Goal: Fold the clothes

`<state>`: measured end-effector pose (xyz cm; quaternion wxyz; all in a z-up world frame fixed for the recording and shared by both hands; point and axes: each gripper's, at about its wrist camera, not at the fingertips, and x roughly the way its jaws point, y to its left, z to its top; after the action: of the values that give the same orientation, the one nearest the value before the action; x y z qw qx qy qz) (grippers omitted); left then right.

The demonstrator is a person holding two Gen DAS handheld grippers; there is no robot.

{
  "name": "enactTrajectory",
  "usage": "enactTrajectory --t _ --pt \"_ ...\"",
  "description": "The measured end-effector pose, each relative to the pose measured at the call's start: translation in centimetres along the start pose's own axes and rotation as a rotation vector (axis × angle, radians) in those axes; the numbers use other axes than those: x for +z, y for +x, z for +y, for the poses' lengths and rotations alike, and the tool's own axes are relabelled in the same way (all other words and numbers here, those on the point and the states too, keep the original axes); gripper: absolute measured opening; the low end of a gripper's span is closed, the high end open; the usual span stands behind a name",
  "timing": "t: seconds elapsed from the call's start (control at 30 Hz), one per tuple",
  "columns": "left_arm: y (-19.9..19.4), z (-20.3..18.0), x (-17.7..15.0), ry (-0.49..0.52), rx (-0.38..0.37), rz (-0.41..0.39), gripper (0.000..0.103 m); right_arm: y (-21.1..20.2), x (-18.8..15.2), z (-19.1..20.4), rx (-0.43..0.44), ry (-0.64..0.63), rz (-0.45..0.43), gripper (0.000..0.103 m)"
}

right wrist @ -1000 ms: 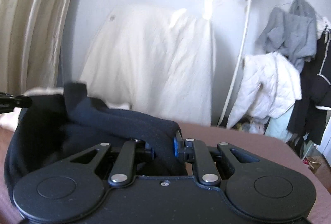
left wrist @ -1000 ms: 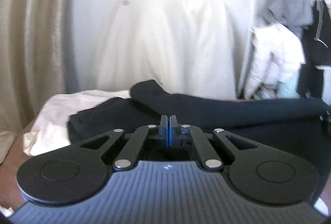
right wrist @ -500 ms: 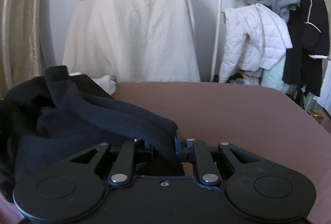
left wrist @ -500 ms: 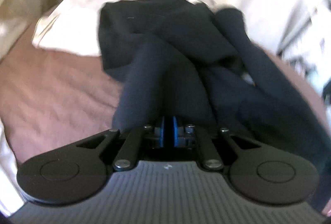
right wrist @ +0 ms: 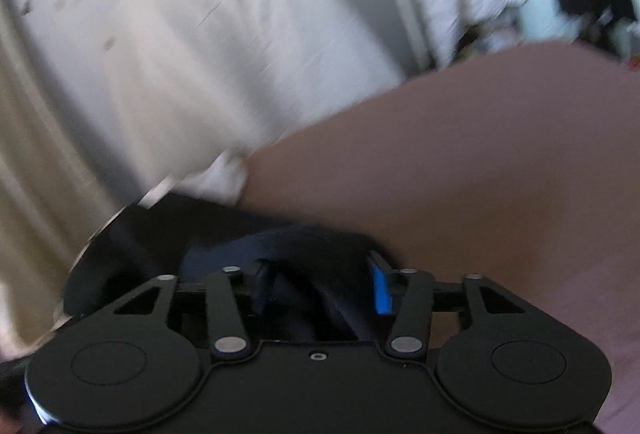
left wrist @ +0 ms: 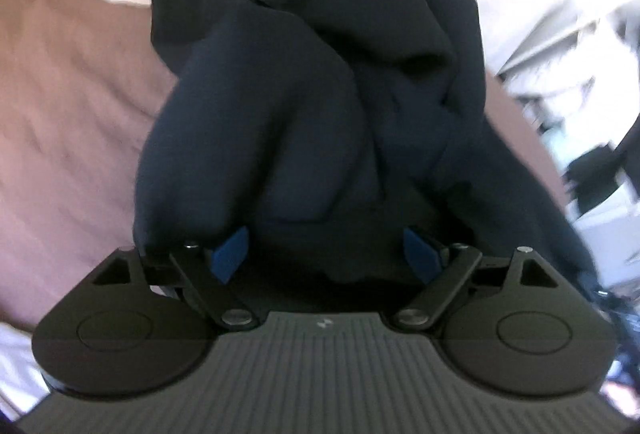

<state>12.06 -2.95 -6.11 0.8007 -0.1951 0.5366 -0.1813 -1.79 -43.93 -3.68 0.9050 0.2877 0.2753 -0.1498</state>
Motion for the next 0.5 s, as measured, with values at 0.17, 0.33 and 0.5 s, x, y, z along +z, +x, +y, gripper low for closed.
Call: enactTrajectory --t 0.17,0.33,0.5 --pt "0.0 -2.0 -0.2 0.088 0.079 -0.018 0.085 -0.6 -3.3 -0.8 0.074 -0.055 0.182 0.084" --pt "-0.8 -2.3 -0.2 0.095 0.156 -0.093 0.055 -0.5 -4.3 1.0 -0.01 -0.332 0.312 0.084" --pt "-3.2 -3.8 -0.2 0.242 0.366 -0.288 0.005 -1.5 -3.3 3.1 -0.078 -0.435 0.365 0.084"
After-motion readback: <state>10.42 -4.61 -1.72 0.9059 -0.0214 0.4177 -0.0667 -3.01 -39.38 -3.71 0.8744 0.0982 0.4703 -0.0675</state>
